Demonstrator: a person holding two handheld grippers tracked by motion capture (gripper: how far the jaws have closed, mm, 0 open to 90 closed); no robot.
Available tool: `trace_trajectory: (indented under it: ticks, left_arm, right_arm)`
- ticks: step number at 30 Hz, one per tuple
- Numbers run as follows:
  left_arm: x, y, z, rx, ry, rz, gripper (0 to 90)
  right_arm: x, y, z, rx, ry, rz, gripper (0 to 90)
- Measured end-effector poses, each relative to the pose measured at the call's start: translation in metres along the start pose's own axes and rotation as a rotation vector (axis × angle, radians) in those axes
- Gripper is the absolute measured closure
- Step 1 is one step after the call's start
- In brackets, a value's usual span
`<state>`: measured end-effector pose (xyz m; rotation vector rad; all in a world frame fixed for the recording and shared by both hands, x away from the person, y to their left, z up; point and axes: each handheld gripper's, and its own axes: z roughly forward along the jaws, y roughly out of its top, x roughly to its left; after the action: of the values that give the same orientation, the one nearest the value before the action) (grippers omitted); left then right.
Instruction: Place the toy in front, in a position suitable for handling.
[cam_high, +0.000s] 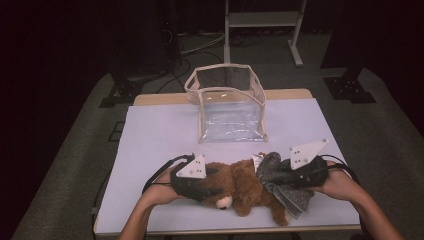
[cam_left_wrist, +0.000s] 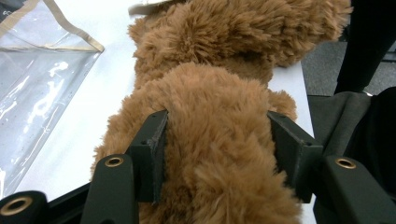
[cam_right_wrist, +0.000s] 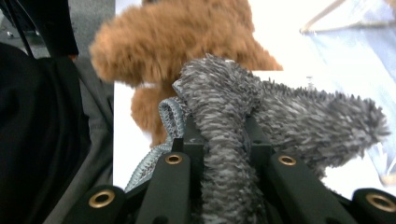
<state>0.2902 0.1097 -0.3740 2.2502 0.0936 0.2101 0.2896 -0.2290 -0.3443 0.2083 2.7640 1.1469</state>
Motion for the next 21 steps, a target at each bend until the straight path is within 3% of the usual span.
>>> trace_trajectory:
  ticks: [5, 8, 12, 17, 19, 21]
  left_arm:
    - [-0.002, 0.001, 0.001, 0.002, 0.001, 0.002, 42.7]
    - [-0.002, 0.0, 0.0, 0.0, 0.0, 0.0, 42.6]
    - [-0.002, 0.0, 0.0, 0.001, 0.002, 0.003, 42.6]
    - [-0.003, 0.003, 0.0, 0.003, -0.003, 0.012, 42.7]
    - [-0.002, 0.003, 0.001, 0.005, -0.003, 0.012, 42.7]
    - [-0.002, 0.003, 0.001, 0.003, -0.005, 0.009, 42.7]
  right_arm:
    - [0.002, 0.023, 0.009, -0.06, 0.035, -0.045, 75.7]
    - [0.006, 0.033, 0.018, -0.047, 0.05, -0.067, 75.6]
    - [0.001, 0.02, 0.017, -0.017, 0.048, -0.044, 75.6]
    - [-0.008, -0.009, -0.005, -0.001, -0.008, 0.042, 75.5]
    - [-0.009, -0.011, -0.013, -0.027, -0.007, 0.062, 75.5]
    - [-0.007, -0.003, -0.019, -0.05, -0.003, 0.044, 75.5]
